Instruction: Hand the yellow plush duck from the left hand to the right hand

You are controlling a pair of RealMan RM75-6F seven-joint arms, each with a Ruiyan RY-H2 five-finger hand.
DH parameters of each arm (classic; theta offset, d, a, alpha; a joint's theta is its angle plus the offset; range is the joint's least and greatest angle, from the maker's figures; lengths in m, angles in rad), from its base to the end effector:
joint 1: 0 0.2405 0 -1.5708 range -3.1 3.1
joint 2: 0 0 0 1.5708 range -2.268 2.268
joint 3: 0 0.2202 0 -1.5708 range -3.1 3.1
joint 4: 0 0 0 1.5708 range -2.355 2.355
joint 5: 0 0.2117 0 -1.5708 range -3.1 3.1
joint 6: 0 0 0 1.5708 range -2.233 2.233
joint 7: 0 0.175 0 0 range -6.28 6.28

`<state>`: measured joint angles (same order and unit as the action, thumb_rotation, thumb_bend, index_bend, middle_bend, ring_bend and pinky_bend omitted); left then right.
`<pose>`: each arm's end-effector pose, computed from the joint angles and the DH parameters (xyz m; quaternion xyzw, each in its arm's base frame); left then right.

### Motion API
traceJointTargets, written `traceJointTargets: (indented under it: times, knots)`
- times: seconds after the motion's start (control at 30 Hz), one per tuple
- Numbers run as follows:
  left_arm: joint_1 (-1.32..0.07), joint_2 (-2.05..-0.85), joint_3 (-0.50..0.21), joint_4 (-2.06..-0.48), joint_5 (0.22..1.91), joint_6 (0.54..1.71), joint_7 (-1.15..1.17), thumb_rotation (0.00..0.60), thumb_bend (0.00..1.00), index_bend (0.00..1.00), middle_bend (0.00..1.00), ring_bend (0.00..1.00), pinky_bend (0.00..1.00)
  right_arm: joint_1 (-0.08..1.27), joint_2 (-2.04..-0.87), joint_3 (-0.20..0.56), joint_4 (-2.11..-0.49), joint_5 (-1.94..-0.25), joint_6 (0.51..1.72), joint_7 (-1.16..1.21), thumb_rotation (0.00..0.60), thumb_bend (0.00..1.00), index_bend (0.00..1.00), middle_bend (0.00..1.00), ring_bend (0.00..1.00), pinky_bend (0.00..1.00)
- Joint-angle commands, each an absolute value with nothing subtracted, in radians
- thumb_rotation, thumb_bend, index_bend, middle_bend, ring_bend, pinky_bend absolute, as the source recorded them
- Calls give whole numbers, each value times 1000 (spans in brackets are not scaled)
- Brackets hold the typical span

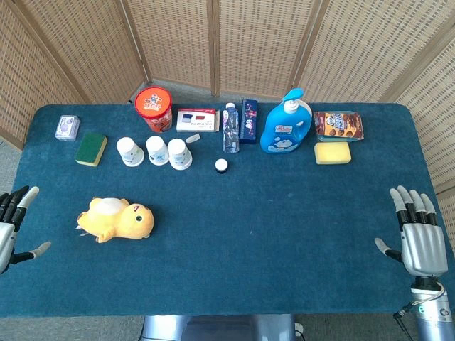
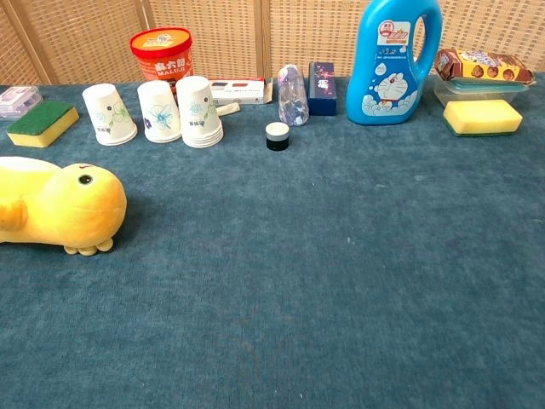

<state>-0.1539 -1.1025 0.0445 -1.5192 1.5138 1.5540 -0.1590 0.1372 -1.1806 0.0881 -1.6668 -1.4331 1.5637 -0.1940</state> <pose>-0.2862 0.2114 0.1518 -0.6045 -0.3841 -0.4179 0.5589 -0.2534 -0.2283 0.1423 0.5746 -0.3362 0.3999 0.6300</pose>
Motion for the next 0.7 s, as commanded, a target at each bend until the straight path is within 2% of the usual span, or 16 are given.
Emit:
traceJointTargets:
  times: [0.03,0.37,0.7]
  knots:
    - [-151,-1108,45,-1514,1523,1552,-160,600,0,0,0,0,0,135,-1178,88,-1672,-1433,1559,-197,600,0,0,0,0,0]
    - [-149,-1117,47,-1512,1541,1525,-141,600,0,0,0,0,0,130,-1165,94,-1678,-1435,1548,-169,600,0,0,0,0,0]
    - [-236,-1141,34,-1527,1514,1338,-87,600,0,0,0,0,0,133,-1156,102,-1690,-1426,1519,-135,600,0,0,0,0,0]
